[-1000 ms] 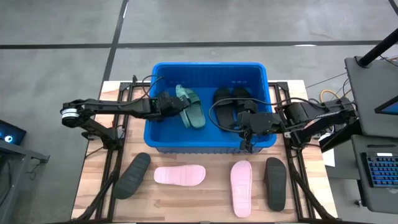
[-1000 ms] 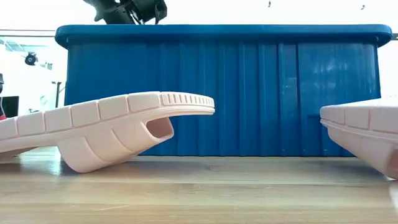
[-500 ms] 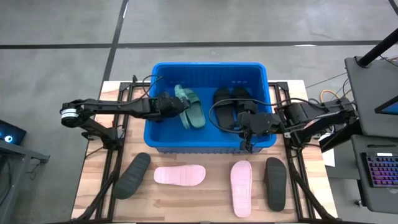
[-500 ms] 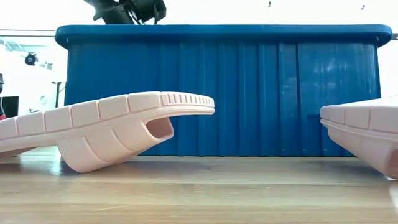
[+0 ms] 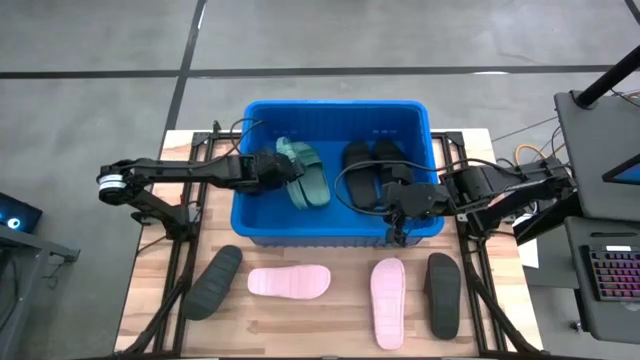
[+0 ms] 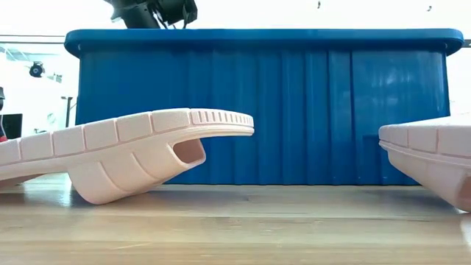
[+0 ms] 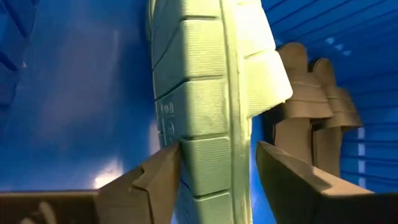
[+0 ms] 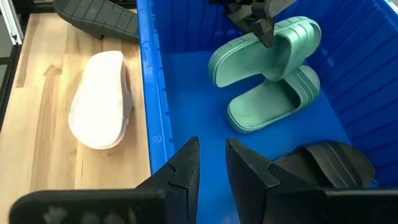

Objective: Pick and place slides into bin
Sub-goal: Put the green slide into the bin

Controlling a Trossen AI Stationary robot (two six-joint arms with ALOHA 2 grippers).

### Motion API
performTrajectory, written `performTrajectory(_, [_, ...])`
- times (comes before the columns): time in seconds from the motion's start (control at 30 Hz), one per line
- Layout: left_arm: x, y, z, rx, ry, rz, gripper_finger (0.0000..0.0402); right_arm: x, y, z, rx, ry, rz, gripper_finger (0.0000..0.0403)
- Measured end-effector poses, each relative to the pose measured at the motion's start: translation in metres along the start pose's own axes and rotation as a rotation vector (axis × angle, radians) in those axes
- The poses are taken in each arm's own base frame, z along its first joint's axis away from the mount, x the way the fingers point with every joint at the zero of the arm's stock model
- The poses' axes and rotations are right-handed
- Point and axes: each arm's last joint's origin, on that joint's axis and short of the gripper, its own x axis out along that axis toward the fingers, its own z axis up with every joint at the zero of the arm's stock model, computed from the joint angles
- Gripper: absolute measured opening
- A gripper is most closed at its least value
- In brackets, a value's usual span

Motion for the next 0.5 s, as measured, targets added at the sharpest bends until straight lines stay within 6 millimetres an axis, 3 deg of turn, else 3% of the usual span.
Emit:
performTrajectory(0.27, [0.0005,0.0051,-0.0017,0.007,0.083,0.04,0.0235,-0.0004,0.0005,-0.0002,-0.002,0.005,0.024,0.0068])
performTrajectory(0.5, [-0.0007,0.0058,-0.0027,0.01,0.121,0.054,0.0238,-0.0004,0.0013,-0.0004,-0.003,0.011,0.046,0.0068])
